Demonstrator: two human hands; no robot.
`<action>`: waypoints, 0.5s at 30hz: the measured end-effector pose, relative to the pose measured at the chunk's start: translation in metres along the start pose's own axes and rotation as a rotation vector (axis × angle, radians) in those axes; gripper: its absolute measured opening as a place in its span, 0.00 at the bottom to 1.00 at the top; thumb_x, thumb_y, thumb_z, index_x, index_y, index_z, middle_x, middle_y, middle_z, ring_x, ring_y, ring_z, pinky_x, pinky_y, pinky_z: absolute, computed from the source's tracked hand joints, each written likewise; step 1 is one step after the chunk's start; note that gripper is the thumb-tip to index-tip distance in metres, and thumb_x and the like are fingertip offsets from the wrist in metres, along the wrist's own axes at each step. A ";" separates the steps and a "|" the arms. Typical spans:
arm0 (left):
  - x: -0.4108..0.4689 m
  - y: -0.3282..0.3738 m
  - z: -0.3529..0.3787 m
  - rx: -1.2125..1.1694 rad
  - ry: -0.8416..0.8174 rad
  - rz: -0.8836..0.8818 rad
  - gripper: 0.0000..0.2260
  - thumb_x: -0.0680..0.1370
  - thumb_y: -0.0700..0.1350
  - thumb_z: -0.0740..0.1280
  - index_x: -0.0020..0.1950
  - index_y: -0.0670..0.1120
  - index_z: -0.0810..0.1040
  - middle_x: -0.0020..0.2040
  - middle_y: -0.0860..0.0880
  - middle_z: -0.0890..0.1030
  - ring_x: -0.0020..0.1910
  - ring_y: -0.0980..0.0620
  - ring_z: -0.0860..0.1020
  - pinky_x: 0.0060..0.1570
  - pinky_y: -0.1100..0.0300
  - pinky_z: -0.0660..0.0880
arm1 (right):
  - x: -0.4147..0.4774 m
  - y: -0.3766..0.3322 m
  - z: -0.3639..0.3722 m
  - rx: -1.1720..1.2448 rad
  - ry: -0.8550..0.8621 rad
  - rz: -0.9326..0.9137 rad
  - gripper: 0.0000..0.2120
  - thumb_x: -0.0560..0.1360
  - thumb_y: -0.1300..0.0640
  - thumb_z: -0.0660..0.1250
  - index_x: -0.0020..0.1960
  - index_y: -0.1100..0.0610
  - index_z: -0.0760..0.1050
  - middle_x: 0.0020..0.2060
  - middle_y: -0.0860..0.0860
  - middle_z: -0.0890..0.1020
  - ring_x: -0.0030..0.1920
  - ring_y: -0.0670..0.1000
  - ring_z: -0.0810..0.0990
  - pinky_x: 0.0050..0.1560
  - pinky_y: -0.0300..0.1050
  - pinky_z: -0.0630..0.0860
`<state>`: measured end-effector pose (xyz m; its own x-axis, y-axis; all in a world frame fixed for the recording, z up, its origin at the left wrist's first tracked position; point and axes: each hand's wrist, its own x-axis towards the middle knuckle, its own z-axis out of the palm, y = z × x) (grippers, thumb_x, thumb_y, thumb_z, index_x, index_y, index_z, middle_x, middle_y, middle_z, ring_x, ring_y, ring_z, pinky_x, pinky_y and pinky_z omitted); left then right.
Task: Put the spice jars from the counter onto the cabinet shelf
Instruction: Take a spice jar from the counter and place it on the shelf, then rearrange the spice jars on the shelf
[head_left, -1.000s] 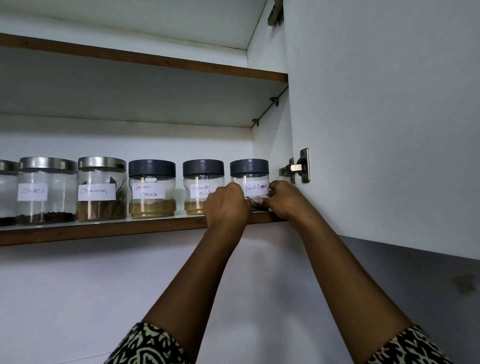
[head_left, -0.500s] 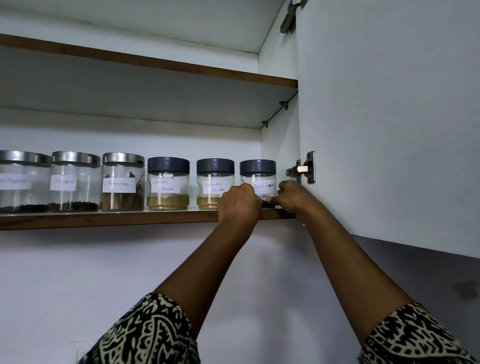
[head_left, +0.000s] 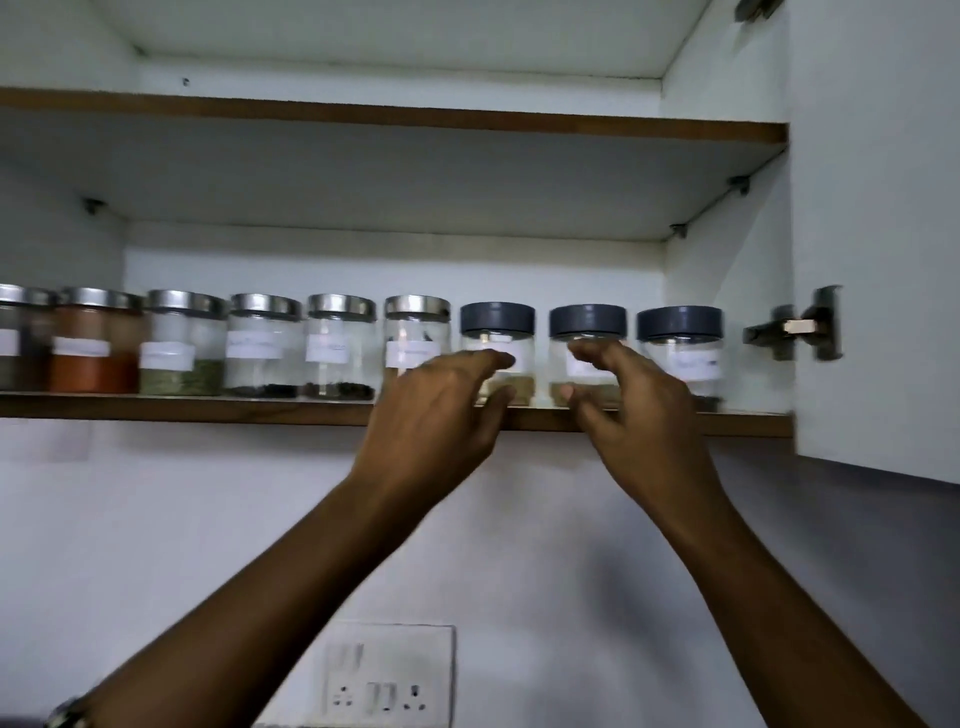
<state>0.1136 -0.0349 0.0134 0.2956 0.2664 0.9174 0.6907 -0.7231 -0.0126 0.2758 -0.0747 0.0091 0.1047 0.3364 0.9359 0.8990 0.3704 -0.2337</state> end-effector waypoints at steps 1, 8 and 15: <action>-0.003 -0.022 -0.014 0.028 0.002 -0.021 0.14 0.79 0.50 0.63 0.64 0.53 0.76 0.58 0.52 0.82 0.53 0.50 0.80 0.50 0.57 0.73 | 0.004 -0.017 0.019 0.036 -0.017 -0.034 0.17 0.75 0.57 0.67 0.63 0.54 0.75 0.60 0.50 0.80 0.61 0.51 0.76 0.60 0.44 0.72; -0.007 -0.158 -0.096 0.315 -0.064 -0.078 0.14 0.79 0.51 0.61 0.65 0.54 0.75 0.61 0.53 0.80 0.58 0.50 0.78 0.50 0.57 0.72 | 0.042 -0.143 0.145 0.164 -0.123 -0.152 0.16 0.75 0.54 0.66 0.63 0.53 0.74 0.61 0.49 0.78 0.63 0.50 0.74 0.59 0.41 0.68; 0.017 -0.313 -0.181 0.528 -0.135 -0.278 0.17 0.78 0.44 0.65 0.67 0.51 0.72 0.63 0.45 0.78 0.58 0.44 0.77 0.54 0.52 0.73 | 0.085 -0.265 0.250 0.195 -0.237 -0.262 0.18 0.76 0.57 0.65 0.66 0.55 0.71 0.63 0.51 0.76 0.63 0.51 0.74 0.59 0.41 0.69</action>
<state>-0.2169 0.0807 0.1047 0.1142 0.5030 0.8567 0.9775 -0.2108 -0.0066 -0.0598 0.0721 0.0850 -0.2386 0.3912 0.8889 0.7822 0.6199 -0.0629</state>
